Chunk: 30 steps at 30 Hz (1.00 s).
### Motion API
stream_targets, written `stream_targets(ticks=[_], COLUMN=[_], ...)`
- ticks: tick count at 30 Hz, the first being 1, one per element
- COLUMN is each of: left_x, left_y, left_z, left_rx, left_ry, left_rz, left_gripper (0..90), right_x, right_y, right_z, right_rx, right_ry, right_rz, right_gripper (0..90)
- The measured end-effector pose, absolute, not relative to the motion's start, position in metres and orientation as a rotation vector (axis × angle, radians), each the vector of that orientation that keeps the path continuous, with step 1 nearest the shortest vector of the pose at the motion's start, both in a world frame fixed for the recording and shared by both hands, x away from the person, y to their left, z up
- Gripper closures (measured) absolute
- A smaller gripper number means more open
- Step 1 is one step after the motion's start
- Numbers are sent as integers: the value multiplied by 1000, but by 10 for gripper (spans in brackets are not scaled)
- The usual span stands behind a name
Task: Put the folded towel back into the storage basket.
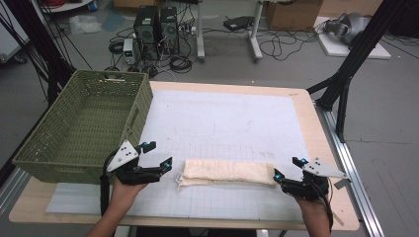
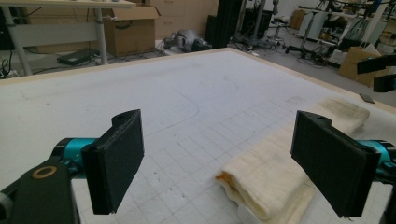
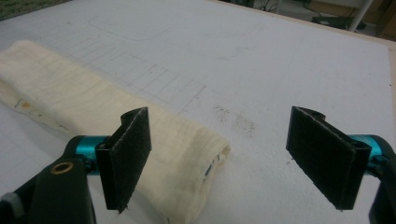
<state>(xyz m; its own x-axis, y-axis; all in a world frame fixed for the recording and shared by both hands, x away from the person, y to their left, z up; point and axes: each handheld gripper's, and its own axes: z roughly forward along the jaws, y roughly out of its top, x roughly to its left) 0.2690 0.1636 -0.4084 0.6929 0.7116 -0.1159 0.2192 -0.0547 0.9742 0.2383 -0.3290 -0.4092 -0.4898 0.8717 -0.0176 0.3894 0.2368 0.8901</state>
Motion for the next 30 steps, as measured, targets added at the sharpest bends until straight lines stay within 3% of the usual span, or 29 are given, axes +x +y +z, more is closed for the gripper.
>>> stream_targets(ticks=[30], left_x=[279], left_y=[144], left_z=[-405], left_rx=[1720], left_ry=[777], left_rz=[389], left_gripper=[179], right_x=[241], right_y=[-327], right_z=[-411], right_rx=[1147], right_ry=[1989], right_rz=[1177], right_gripper=[182])
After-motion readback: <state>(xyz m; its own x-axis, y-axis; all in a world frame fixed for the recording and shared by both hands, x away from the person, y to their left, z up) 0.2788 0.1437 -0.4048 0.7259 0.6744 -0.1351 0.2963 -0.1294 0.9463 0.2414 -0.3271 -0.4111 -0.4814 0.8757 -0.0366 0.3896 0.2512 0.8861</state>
